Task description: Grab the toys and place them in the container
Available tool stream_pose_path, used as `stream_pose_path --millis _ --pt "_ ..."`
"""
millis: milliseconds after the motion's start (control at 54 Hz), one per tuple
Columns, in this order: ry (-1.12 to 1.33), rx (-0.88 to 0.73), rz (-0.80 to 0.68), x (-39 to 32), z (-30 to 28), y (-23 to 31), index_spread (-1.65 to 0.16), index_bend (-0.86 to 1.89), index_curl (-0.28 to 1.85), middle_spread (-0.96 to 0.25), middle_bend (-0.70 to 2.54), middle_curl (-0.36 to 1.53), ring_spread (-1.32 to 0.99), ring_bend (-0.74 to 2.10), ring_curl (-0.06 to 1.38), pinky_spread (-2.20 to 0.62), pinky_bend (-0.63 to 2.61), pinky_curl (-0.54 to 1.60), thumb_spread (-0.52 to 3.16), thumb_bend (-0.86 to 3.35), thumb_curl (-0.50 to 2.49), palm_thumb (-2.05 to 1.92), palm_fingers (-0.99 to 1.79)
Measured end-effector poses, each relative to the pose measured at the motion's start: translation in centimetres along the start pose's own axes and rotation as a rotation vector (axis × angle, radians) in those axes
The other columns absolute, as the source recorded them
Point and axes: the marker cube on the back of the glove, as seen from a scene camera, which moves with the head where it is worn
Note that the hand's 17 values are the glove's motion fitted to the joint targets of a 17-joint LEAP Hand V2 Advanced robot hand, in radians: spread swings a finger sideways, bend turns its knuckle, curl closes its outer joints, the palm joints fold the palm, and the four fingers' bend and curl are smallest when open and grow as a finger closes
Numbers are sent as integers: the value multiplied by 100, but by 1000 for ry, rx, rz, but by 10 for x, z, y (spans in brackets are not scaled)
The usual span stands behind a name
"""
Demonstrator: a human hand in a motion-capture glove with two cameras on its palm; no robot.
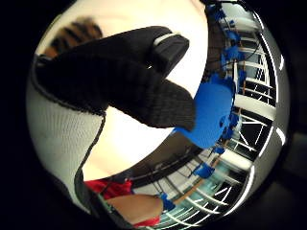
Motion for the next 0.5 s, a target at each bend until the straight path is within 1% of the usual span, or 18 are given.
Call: stream_pose_path --millis 74,130,185,241,296,407,500 --pt "-76 -75 6 -1 19 -3 -33 11 26 -1 8 23 5 14 19 14 132 39 100 -7 24 -8 -27" --pt "-114 -79 -3 -4 28 -3 -33 11 25 0 7 22 6 14 19 13 135 39 101 -6 24 -7 -28" --pt "-88 -43 3 -8 32 -2 -33 13 25 0 7 20 7 15 19 12 138 40 105 -4 24 -4 -26" --pt "-35 -9 11 -11 36 0 -34 18 27 1 6 18 8 21 20 8 137 40 111 -1 25 1 -15" --pt "-1 10 19 -12 38 3 -35 20 28 1 5 16 8 27 22 5 135 39 116 0 26 4 -10" --pt "-2 83 30 -15 41 5 -36 30 33 1 6 13 7 40 26 -1 129 37 128 6 30 14 0" --pt "11 174 28 -21 43 7 -37 39 37 0 10 12 5 50 28 -7 124 35 136 9 33 20 8"
